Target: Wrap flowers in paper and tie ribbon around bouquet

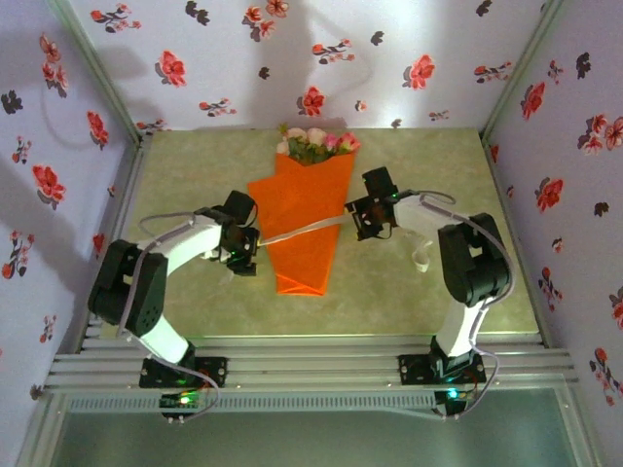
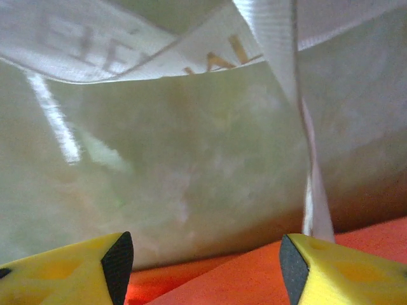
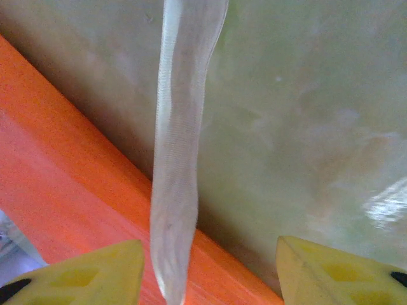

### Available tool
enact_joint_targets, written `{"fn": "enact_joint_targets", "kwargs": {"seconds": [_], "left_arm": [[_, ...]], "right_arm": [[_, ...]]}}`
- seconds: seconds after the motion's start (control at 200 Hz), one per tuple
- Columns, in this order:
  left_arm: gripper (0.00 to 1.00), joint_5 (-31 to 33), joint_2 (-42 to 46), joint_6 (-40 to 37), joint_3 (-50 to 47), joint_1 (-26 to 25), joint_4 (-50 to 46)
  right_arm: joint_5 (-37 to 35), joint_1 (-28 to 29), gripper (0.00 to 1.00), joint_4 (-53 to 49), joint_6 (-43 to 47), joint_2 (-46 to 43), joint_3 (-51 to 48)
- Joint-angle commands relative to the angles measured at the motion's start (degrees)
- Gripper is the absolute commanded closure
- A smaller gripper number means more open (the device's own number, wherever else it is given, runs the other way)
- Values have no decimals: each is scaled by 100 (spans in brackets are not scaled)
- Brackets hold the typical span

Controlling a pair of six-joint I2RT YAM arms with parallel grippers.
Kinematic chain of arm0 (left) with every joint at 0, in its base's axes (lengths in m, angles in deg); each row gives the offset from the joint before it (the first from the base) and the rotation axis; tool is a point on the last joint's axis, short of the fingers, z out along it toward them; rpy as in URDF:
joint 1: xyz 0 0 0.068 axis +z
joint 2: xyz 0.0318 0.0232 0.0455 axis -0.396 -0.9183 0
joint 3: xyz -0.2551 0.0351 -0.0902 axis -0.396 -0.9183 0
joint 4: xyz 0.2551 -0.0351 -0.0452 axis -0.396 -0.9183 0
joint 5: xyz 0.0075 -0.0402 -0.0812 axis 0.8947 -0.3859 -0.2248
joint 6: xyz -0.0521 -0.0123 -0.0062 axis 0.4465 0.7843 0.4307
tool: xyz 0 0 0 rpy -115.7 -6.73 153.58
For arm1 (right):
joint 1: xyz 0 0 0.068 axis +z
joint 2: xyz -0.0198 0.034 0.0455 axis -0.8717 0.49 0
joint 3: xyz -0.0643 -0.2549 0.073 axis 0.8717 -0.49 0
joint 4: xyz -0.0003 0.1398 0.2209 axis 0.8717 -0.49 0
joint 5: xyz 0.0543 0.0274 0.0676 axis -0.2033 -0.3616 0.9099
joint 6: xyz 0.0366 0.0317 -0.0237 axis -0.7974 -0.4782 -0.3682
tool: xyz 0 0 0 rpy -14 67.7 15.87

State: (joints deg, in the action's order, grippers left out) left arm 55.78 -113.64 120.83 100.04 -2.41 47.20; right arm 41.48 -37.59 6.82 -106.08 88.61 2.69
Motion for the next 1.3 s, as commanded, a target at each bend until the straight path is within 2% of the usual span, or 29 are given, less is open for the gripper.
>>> {"fn": "enact_joint_targets", "kwargs": {"seconds": [0.0, 0.16, 0.26, 0.285, 0.37, 0.44, 0.59, 0.685, 0.915, 1.03, 1.18, 1.295], "left_arm": [[37, 4, -262, 488, 108, 92, 419], [44, -4, -408, 444, 87, 135, 404], [44, 97, -355, 421, -23, 185, 548], [43, 113, -346, 382, -28, 204, 584], [42, 122, -354, 312, 9, 233, 547], [42, 113, -379, 337, -24, 256, 622], [42, 113, -301, 373, -127, 325, 787], [39, 95, -29, 236, -94, 319, 766], [31, -55, 852, 69, -31, 121, -419], [28, -107, 863, 303, -434, 165, 345], [27, -381, 71, 291, -321, 317, 1181], [28, -317, -409, 312, -116, 379, 1587]], "right_arm": [[54, 28, 43, 533, -717, 172, -24], [-7, -2, 51, 818, -993, 520, -90], [-59, -22, 57, 920, -1058, 691, -19], [-69, -22, 61, 924, -1067, 717, -2], [-86, -13, 89, 709, -1027, 741, 107], [-125, 17, 100, 428, -908, 654, 152], [-240, 65, 100, 96, -816, 247, -149], [-279, 83, 100, 46, -826, -11, -370], [-185, 131, 100, -22, -756, -331, -606], [-140, 205, 100, -103, -720, -398, -625], [-131, 277, 100, -114, -712, -528, -723], [-122, 290, 100, -126, -690, -595, -810]]}}
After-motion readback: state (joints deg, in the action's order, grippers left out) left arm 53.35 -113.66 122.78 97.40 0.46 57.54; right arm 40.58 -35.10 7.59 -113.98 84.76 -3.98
